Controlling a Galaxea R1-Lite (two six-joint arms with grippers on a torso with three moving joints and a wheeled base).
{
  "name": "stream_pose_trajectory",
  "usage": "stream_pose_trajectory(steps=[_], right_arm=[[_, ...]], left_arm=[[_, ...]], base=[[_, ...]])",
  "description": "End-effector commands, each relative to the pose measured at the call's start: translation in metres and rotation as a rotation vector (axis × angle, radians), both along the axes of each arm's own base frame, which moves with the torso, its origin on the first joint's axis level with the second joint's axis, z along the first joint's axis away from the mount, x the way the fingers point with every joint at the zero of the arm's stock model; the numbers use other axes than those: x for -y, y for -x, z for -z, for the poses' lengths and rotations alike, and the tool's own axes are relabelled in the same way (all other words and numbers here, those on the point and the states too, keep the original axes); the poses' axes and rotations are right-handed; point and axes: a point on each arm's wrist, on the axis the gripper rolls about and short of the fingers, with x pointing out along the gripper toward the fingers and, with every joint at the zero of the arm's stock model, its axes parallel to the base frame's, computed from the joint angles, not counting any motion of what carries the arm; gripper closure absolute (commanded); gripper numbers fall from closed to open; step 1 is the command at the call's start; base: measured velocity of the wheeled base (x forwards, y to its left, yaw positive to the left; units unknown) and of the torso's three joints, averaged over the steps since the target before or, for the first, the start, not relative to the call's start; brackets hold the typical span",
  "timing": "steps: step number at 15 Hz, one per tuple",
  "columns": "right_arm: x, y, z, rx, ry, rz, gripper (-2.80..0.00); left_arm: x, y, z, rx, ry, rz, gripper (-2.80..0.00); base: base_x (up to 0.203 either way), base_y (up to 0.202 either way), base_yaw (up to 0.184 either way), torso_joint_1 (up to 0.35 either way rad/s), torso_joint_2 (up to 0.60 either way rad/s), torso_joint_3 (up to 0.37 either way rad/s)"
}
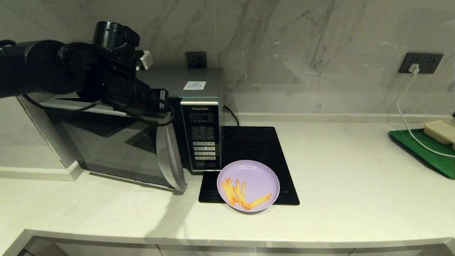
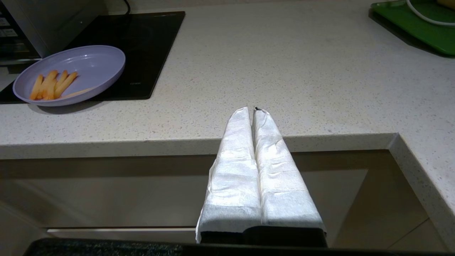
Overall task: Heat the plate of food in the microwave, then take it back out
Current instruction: Open the microwave oven
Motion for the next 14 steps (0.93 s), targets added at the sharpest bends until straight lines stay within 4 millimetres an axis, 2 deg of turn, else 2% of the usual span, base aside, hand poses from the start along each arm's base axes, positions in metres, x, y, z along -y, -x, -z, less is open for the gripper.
stream_pose_trajectory(steps=[1, 5, 7, 10, 12, 14], right_arm=[[0.000, 0.000, 0.000, 0.000, -0.001, 0.001, 0.00], [0.000, 0.000, 0.000, 0.000, -0.001, 0.001, 0.00], [0.000, 0.000, 0.000, 0.000, -0.001, 0.001, 0.00], [0.000, 0.000, 0.000, 0.000, -0.001, 0.001, 0.00], [0.000, 0.000, 0.000, 0.000, -0.001, 0.001, 0.00], [0.000, 0.000, 0.000, 0.000, -0.001, 0.002, 0.00]], left_arm=[[-0.006, 0.018, -0.015, 0.016, 0.007, -0.004, 0.00], [-0.017, 0.055, -0.036, -0.003, -0.010, -0.002, 0.00], [-0.022, 0.067, -0.032, -0.075, -0.033, -0.012, 0.00], [-0.028, 0.071, -0.019, -0.141, -0.054, -0.025, 0.00], [-0.025, 0.069, -0.027, -0.080, -0.025, -0.015, 0.00], [-0.018, 0.066, -0.043, 0.079, 0.048, -0.006, 0.00]], base=[[0.000, 0.000, 0.000, 0.000, 0.00, 0.000], [0.000, 0.000, 0.000, 0.000, 0.00, 0.000], [0.000, 0.000, 0.000, 0.000, 0.00, 0.000], [0.000, 0.000, 0.000, 0.000, 0.00, 0.000], [0.000, 0.000, 0.000, 0.000, 0.00, 0.000], [0.000, 0.000, 0.000, 0.000, 0.00, 0.000]])
